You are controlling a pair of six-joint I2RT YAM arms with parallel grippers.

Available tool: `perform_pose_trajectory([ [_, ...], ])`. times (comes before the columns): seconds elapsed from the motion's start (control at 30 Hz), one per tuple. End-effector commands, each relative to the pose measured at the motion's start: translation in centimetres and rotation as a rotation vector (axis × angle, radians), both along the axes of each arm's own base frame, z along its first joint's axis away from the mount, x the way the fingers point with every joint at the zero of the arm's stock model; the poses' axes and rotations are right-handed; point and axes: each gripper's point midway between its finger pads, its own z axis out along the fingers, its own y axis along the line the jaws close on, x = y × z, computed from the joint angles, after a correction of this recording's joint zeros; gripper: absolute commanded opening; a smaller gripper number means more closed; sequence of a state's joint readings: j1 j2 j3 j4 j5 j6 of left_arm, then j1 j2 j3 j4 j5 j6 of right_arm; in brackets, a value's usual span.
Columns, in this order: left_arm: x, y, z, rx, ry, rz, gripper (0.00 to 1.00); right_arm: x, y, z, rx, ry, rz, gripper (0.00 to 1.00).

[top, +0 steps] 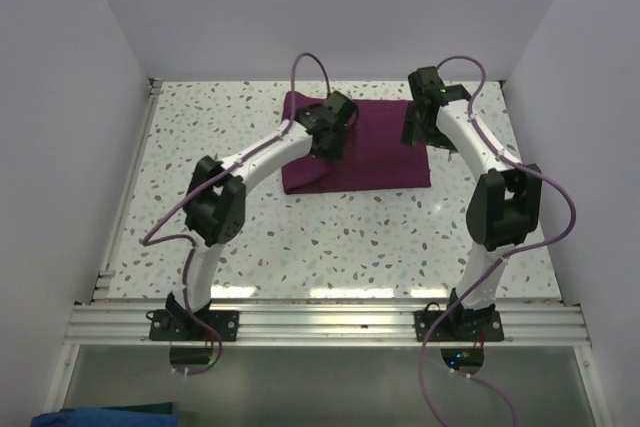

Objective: Open and lay out the surgical kit
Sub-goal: Open the surgical kit at the center of the board.

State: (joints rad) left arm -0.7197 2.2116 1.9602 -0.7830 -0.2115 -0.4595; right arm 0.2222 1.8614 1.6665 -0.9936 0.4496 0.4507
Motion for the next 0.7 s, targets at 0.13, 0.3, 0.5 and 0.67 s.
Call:
perform_pose_trajectory([
  [0.13, 0.4, 17.8, 9.8, -0.135, -0.189, 0.474, 0.09, 5.9, 3.2, 2.1, 0.113, -0.094, 0.061, 0.98],
  [0.3, -4.3, 23.6, 7.0, -0.093, -0.165, 0.570, 0.81, 10.1, 5.9, 1.9, 0.223, -0.145, 0.096, 0.98],
  [0.5, -9.0, 25.2, 2.2, -0.032, -0.039, 0.573, 0.99, 15.0, 7.2, -0.5, 0.313, -0.186, 0.096, 0.98],
  [0.67, -10.8, 26.1, 2.7, -0.012, -0.041, 0.562, 0.99, 18.7, 5.9, -1.5, 0.363, -0.277, 0.007, 0.98],
])
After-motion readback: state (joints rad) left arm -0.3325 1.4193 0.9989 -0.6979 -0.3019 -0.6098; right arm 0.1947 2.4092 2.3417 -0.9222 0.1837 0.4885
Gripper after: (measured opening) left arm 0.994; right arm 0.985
